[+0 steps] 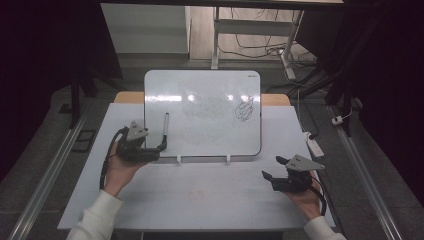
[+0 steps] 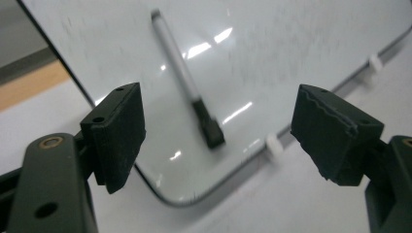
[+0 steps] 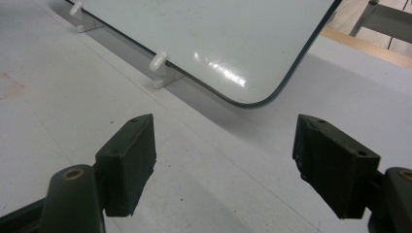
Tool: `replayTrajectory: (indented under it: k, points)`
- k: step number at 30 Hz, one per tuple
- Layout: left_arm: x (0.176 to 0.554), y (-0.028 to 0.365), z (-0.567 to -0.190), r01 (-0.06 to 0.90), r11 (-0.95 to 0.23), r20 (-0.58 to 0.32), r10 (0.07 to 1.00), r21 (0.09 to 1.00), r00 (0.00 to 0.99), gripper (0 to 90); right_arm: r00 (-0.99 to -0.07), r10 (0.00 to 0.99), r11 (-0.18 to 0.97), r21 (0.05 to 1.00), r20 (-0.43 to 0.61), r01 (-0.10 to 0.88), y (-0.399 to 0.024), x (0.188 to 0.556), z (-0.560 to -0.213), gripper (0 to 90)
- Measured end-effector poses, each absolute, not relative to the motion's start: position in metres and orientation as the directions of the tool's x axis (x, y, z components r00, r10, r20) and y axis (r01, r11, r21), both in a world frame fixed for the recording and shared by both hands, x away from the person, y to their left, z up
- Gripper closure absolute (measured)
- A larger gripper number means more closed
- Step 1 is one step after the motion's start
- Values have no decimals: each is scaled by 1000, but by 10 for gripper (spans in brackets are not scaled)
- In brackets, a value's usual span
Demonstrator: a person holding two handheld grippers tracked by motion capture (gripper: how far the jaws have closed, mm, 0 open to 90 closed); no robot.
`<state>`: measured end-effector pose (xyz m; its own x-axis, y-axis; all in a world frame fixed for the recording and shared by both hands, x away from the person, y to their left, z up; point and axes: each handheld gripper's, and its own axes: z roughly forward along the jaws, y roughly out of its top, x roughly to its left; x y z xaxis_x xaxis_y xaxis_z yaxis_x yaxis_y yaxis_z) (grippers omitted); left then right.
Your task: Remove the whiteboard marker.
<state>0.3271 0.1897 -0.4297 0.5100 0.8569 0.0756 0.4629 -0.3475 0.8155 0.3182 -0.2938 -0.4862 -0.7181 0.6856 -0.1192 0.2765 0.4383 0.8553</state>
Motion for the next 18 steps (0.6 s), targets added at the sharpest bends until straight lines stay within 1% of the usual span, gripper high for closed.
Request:
replayTrajectory:
  k: [3, 5, 9, 18]
  points:
    - [338, 186, -424, 460, -338, 74, 862, 821, 502, 230, -717, 686, 439, 855, -122, 275, -292, 319, -486, 236]
    - [345, 184, -423, 465, -323, 55, 864, 824, 501, 239, -715, 689, 439, 854, -120, 280, -292, 319, -487, 236]
    - [359, 180, -428, 473, -323, 68, 875, 819, 480, 272, -716, 688, 445, 850, -122, 282, -292, 319, -489, 241]
    - [385, 171, -446, 483, -332, 112, 897, 810, 428, 426, -722, 681, 458, 839, -120, 293, -287, 319, -493, 248]
